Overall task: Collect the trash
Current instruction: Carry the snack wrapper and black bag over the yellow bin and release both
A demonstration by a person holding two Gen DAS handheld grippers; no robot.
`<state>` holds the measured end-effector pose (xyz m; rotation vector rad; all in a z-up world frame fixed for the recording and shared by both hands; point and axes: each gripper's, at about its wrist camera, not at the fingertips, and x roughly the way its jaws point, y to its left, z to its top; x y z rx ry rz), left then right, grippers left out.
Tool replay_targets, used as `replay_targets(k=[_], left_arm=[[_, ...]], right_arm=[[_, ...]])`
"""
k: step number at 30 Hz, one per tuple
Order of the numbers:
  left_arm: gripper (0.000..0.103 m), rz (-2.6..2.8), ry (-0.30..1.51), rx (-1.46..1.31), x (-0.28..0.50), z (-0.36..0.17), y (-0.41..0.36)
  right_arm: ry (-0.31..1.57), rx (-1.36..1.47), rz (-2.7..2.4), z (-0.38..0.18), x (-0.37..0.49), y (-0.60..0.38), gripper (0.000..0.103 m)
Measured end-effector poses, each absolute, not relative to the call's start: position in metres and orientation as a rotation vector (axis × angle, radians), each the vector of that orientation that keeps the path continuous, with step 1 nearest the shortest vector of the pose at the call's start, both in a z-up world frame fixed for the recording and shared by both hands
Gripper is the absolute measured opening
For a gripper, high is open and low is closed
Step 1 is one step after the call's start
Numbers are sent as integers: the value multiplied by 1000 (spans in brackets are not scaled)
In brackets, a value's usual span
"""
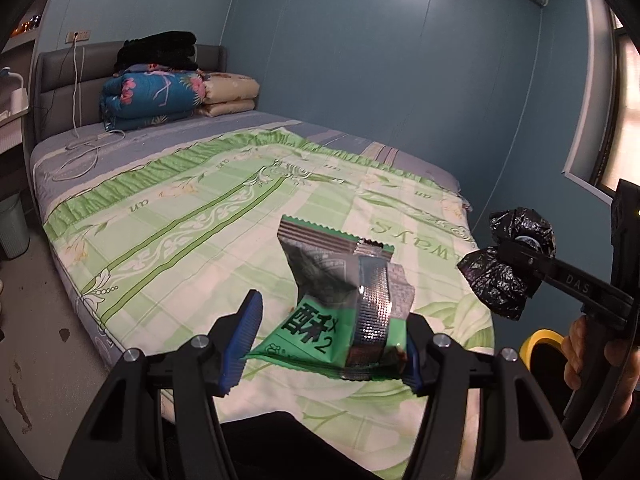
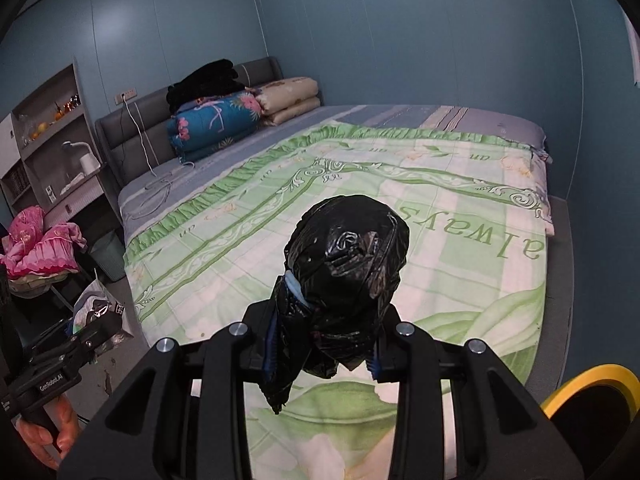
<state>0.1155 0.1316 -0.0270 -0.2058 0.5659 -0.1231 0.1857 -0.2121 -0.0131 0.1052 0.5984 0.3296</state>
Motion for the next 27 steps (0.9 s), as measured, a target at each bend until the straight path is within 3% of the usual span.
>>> replay_targets(k=[27], left_arm=[[57, -287, 412, -77, 70, 35, 24]], right_arm=[[418, 188, 203, 37, 67, -336, 32]])
